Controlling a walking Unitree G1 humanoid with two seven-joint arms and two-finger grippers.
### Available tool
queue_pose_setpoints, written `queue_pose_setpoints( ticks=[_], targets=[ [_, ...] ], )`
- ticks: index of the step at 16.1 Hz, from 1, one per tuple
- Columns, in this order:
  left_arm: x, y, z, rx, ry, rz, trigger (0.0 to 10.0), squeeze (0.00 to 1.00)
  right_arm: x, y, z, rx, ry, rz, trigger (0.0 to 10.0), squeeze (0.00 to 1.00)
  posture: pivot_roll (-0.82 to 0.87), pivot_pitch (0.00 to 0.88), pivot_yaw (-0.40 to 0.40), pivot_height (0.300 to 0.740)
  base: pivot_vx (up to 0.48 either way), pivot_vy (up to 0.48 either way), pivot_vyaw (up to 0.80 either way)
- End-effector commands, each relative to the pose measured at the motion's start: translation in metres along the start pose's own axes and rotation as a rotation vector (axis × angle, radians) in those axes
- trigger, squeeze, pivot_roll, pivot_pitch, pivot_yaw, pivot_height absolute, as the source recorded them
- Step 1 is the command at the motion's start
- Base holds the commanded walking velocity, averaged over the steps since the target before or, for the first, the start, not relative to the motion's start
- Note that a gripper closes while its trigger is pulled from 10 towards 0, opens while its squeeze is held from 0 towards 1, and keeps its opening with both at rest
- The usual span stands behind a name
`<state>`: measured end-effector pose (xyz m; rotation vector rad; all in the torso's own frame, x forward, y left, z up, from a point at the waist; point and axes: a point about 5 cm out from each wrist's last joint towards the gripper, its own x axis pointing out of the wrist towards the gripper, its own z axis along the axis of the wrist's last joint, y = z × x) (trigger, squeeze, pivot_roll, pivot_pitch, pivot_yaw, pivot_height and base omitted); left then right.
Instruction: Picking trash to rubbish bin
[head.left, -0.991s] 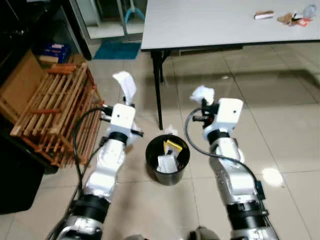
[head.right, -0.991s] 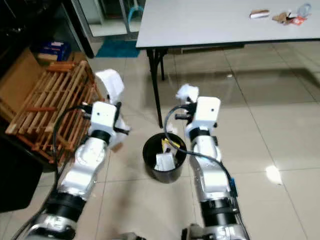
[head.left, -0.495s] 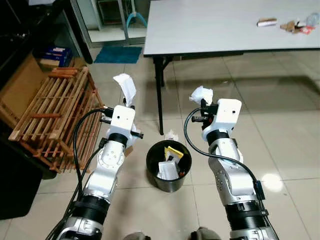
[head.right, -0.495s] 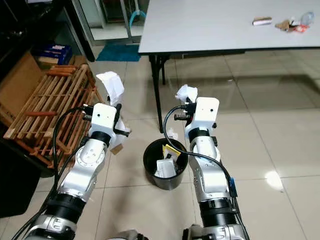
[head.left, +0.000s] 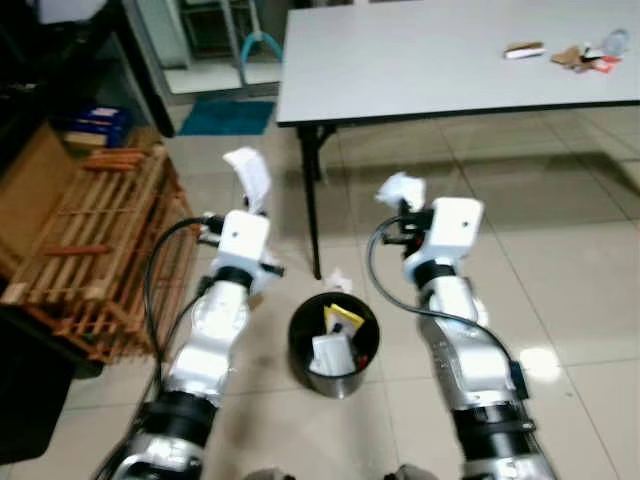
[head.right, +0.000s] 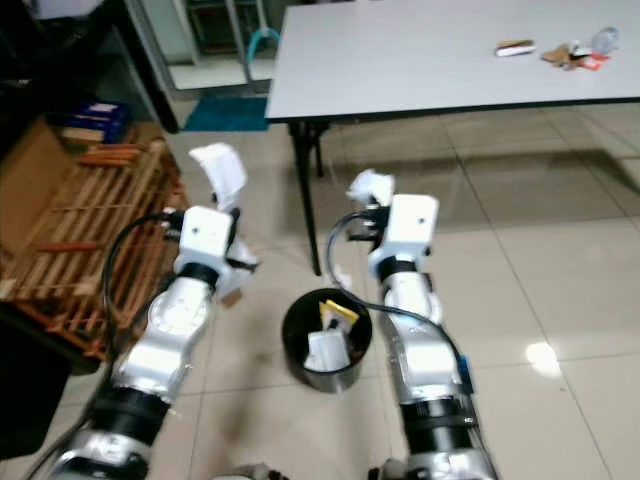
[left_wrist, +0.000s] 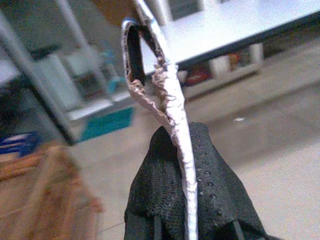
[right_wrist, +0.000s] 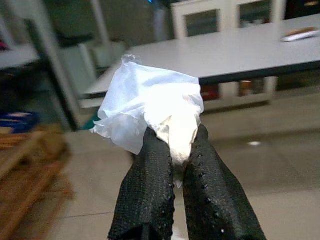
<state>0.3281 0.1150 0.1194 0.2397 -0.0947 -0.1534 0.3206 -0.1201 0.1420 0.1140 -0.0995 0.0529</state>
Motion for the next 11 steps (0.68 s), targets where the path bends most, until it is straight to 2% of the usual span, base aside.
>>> queue_pose_setpoints(
  ticks=[1,11],
  targets=[
    [0.0006,0.0040,0.0018,0.016,-0.006,0.001,10.0,0.00,0.0011,0.0043,0.0021,0.009,-0.006,0.007,10.0,0.00,-0.01,0.089,0.080,0.720,0.322,0.000,0.00],
    [0.0003,0.0031,0.0021,0.029,-0.011,-0.009,10.0,0.00,0.0014,0.0048,0.0010,0.011,0.001,0.007,10.0,0.00,-0.01,0.089,0.079,0.720,0.324,0.000,0.00]
  ],
)
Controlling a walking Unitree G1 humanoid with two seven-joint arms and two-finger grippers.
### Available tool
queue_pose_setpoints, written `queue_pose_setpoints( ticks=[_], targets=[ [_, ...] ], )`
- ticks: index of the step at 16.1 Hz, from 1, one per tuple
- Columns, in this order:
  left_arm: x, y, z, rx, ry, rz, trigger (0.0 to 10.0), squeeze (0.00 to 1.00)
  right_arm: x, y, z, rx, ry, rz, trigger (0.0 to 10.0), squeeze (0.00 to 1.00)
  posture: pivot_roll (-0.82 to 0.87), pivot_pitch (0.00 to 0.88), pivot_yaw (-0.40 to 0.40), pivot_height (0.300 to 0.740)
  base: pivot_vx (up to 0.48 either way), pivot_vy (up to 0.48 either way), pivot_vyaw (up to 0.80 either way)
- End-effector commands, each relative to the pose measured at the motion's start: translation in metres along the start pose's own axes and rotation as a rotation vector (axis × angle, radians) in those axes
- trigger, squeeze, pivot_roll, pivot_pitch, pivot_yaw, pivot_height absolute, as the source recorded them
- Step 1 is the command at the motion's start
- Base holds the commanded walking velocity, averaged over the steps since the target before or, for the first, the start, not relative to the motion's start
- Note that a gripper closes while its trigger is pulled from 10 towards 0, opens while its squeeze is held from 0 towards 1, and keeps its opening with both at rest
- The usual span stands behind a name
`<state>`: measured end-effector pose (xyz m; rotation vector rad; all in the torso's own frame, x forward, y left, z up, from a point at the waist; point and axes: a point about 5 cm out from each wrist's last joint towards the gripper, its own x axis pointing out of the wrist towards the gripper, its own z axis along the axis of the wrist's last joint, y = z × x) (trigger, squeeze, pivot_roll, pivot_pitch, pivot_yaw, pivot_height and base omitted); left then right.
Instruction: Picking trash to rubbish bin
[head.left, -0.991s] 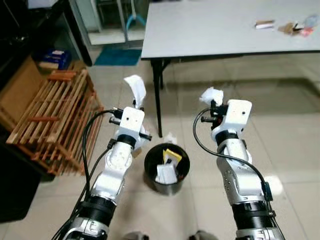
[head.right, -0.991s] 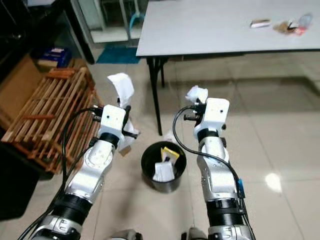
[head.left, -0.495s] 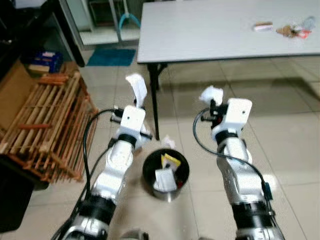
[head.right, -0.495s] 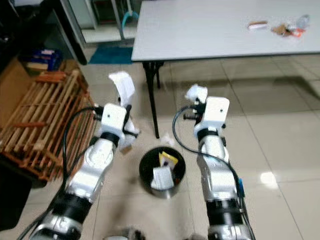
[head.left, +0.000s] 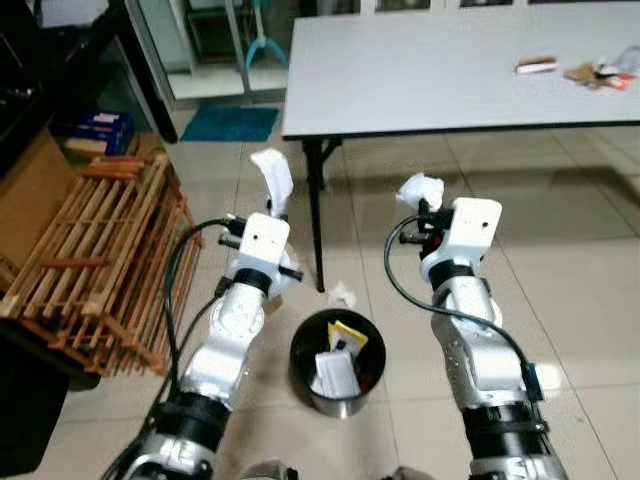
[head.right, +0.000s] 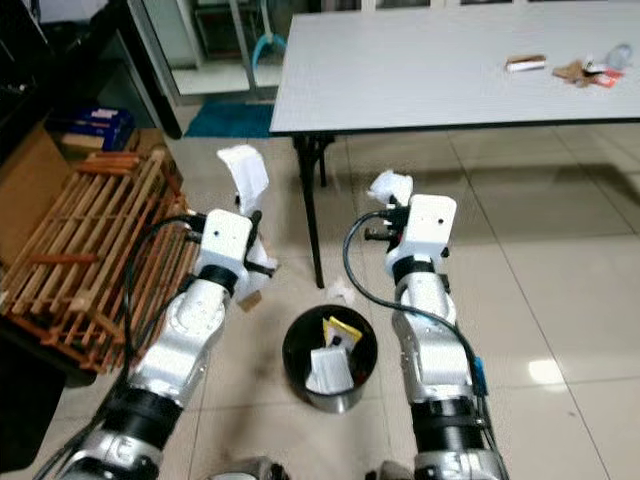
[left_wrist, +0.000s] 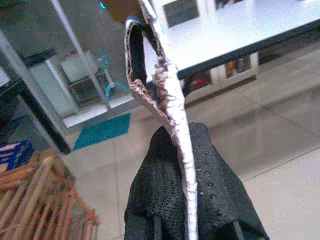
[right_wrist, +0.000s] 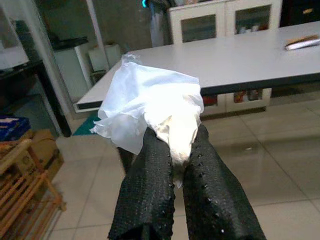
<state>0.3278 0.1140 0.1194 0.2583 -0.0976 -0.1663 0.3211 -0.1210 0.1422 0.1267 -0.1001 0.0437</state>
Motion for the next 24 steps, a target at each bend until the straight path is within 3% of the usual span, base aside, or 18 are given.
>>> queue_pose_setpoints(
  ticks=[1,8,24],
  targets=[
    [0.0003,0.0041,0.0017,0.010,-0.008,0.005,10.0,0.00,0.0009,0.0058,0.0005,-0.002,0.003,0.016,10.0,0.00,-0.01,0.088,0.078,0.720,0.319,0.000,0.00],
    [-0.0001,0.0037,0.0019,0.009,-0.009,0.004,10.0,0.00,0.0005,0.0072,-0.0008,0.002,0.015,0.027,10.0,0.00,-0.01,0.090,0.079,0.720,0.322,0.000,-0.54],
    [0.0006,0.0033,0.0026,0.011,-0.011,0.002,10.0,0.00,0.0009,0.0079,0.0000,-0.007,0.007,0.030,10.0,0.00,-0.01,0.088,0.079,0.720,0.324,0.000,0.00]
  ],
)
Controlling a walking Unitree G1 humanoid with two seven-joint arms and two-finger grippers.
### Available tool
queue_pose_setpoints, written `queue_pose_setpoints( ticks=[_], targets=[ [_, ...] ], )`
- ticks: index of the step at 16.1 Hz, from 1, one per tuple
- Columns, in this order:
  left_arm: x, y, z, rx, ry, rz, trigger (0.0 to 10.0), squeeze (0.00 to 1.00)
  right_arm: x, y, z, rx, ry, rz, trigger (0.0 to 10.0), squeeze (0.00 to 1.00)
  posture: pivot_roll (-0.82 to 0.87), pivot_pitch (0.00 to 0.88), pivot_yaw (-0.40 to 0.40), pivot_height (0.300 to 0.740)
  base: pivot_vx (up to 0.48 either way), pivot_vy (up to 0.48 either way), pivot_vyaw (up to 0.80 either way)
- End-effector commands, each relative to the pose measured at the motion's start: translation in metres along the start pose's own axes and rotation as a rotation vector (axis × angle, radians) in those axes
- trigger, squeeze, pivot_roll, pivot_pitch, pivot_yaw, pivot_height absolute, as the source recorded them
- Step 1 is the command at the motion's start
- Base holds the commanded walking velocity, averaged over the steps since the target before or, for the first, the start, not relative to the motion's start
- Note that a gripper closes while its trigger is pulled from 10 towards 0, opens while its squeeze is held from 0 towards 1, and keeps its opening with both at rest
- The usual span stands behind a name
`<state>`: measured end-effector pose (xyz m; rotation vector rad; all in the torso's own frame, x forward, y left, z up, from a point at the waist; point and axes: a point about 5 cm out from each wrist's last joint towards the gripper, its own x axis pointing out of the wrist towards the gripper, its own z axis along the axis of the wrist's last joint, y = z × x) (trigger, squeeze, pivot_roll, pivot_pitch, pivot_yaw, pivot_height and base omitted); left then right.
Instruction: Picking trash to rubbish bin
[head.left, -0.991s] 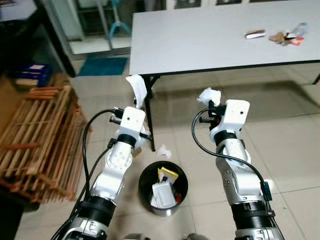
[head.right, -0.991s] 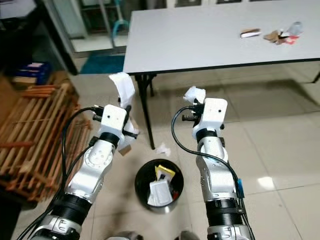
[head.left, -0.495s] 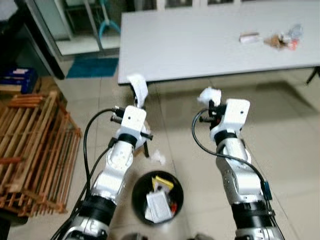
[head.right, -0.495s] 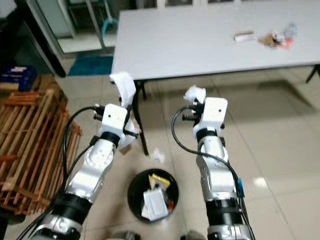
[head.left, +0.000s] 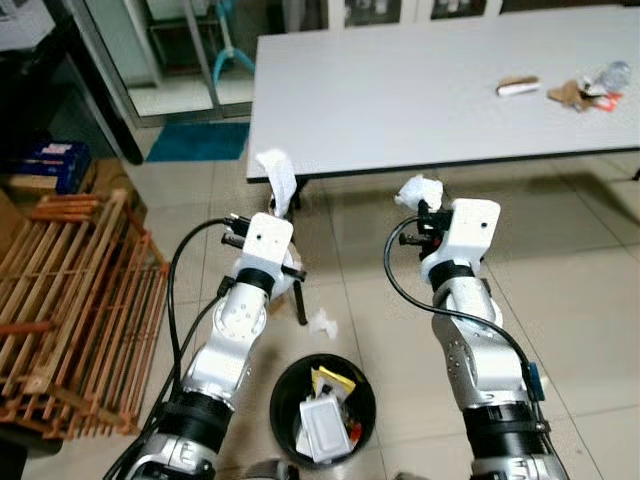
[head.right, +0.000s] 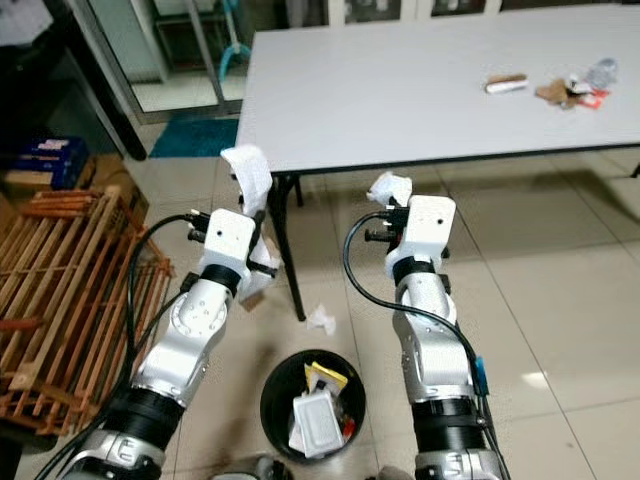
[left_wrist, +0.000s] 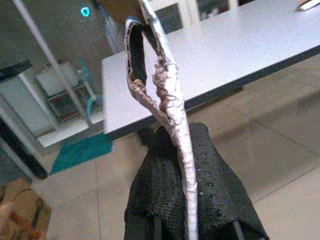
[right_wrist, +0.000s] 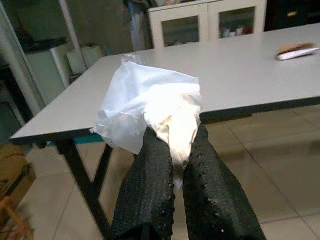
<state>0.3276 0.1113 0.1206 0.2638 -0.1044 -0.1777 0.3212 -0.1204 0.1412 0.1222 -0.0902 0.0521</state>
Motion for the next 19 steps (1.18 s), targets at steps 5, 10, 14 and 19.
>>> queue_pose_setpoints(
  ticks=[5,10,14,19],
  targets=[
    [-0.001,0.000,0.000,-0.010,-0.006,-0.032,10.0,0.00,0.001,0.007,0.001,-0.004,-0.002,0.023,10.0,0.00,-0.01,0.090,0.078,0.720,0.129,0.000,0.00],
    [-0.007,-0.014,-0.025,-0.026,0.147,-0.126,10.0,0.00,0.001,0.008,0.001,-0.006,-0.002,0.023,10.0,0.00,0.00,0.090,0.077,0.720,0.000,0.000,0.00],
    [-0.025,-0.041,-0.069,-0.173,0.393,-0.271,10.0,0.00,0.001,0.009,0.001,-0.006,-0.001,0.028,10.0,0.00,-0.01,0.090,0.076,0.720,0.000,0.000,0.00],
    [-0.039,-0.052,-0.103,-0.148,0.571,-0.334,10.0,0.00,0.002,0.008,0.002,-0.008,-0.005,0.024,10.0,0.00,-0.01,0.091,0.076,0.720,0.000,0.000,0.00]
  ],
)
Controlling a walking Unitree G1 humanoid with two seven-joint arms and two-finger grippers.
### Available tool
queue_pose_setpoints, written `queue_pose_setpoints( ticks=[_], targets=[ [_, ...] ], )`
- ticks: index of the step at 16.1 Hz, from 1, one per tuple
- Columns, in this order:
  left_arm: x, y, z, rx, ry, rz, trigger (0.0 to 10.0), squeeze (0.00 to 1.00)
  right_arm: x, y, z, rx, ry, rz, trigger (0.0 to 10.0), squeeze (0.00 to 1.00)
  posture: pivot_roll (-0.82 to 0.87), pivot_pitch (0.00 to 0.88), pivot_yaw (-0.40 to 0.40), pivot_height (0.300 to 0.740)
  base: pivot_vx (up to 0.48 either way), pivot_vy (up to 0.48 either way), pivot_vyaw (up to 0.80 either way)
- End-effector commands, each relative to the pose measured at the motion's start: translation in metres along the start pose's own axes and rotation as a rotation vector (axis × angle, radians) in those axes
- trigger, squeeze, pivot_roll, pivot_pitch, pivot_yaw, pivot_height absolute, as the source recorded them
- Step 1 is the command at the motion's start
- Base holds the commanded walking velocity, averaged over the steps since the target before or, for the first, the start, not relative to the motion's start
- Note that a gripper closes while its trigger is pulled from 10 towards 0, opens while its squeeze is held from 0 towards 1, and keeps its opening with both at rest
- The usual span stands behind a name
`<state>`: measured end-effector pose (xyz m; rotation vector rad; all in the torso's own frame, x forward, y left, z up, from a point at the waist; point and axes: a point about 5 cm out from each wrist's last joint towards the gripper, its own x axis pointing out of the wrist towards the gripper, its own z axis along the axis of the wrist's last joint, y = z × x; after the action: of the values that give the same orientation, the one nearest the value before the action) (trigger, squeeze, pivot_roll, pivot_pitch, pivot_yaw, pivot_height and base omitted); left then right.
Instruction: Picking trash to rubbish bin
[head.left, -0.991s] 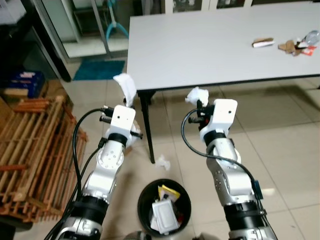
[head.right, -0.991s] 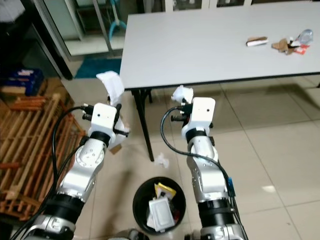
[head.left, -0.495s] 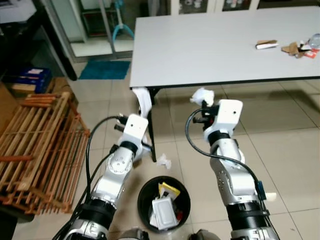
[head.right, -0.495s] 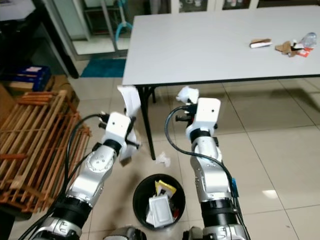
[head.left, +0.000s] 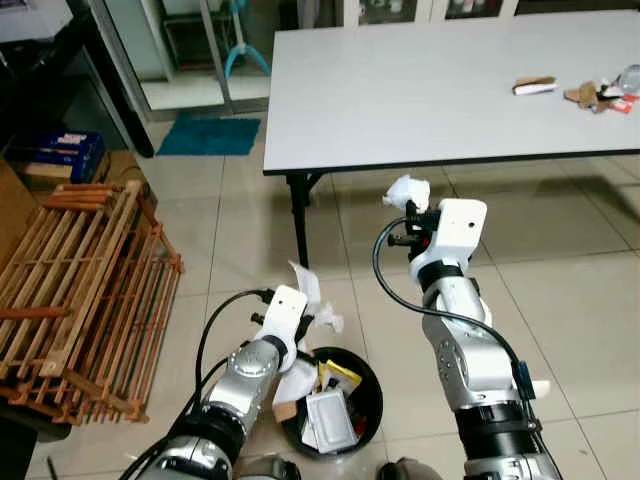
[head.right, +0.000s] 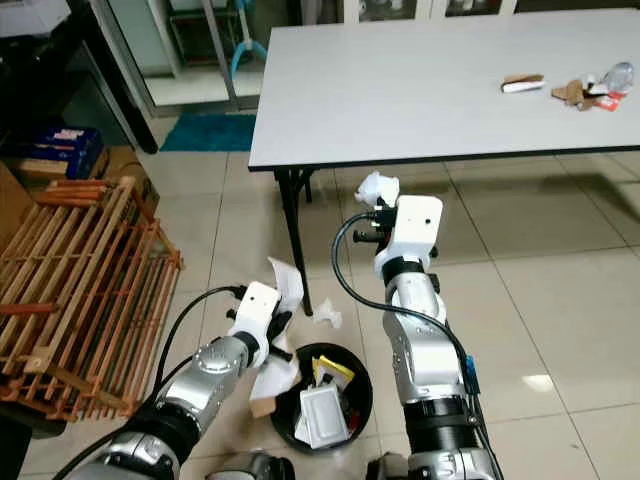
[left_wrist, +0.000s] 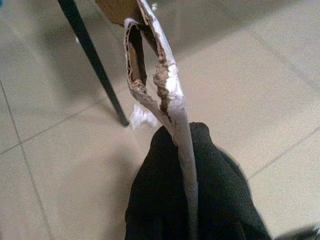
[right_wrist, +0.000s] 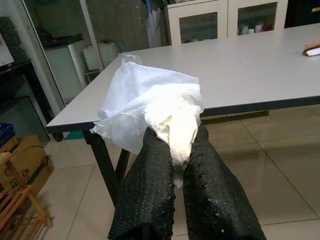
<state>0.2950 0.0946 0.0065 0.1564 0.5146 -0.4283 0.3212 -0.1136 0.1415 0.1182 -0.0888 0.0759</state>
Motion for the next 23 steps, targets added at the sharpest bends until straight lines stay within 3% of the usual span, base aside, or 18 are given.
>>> queue_pose_setpoints(
  ticks=[1,3,6,7,8,9,20,21,23],
  targets=[
    [0.001,0.001,-0.003,0.032,0.026,0.011,10.0,0.00,0.002,0.002,0.003,-0.006,-0.009,0.001,10.0,0.00,-0.02,0.091,0.077,0.720,0.000,0.000,0.00],
    [0.002,0.000,-0.011,0.038,0.071,0.039,10.0,0.00,0.002,0.002,0.004,-0.007,-0.011,-0.001,10.0,0.00,-0.02,0.091,0.077,0.720,0.000,0.000,0.00],
    [0.004,-0.007,-0.011,-0.015,0.053,0.003,10.0,0.00,0.002,0.002,0.004,-0.007,-0.013,-0.002,10.0,0.00,-0.02,0.092,0.078,0.720,0.000,0.000,0.00],
    [0.004,-0.008,-0.011,-0.022,0.048,-0.005,10.0,0.26,0.002,0.002,0.004,-0.006,-0.013,-0.002,10.0,0.00,-0.02,0.092,0.078,0.720,0.000,0.000,0.00],
    [0.004,-0.009,-0.011,-0.031,0.038,-0.015,10.0,0.82,0.002,0.002,0.004,-0.006,-0.014,-0.003,10.0,0.00,-0.02,0.092,0.079,0.720,0.000,0.000,0.00],
    [0.005,-0.011,-0.009,-0.049,0.025,-0.030,10.0,1.00,0.002,0.002,0.004,-0.007,-0.014,-0.003,10.0,0.00,-0.02,0.093,0.080,0.720,0.000,0.000,0.00],
    [0.007,-0.016,-0.004,-0.017,-0.003,-0.076,10.0,0.97,0.002,0.002,0.004,-0.008,-0.014,-0.003,10.0,0.00,-0.02,0.090,0.080,0.720,0.000,0.000,0.00],
    [0.007,-0.016,-0.004,-0.014,-0.004,-0.074,10.0,0.00,0.002,0.002,0.004,-0.007,-0.014,-0.002,10.0,0.00,-0.02,0.089,0.080,0.720,0.000,0.000,0.00],
    [0.007,-0.015,-0.002,-0.011,-0.009,-0.069,10.0,0.00,0.002,0.002,0.004,-0.007,-0.014,-0.002,10.0,0.00,-0.02,0.088,0.081,0.720,0.000,0.000,0.00]
  ],
)
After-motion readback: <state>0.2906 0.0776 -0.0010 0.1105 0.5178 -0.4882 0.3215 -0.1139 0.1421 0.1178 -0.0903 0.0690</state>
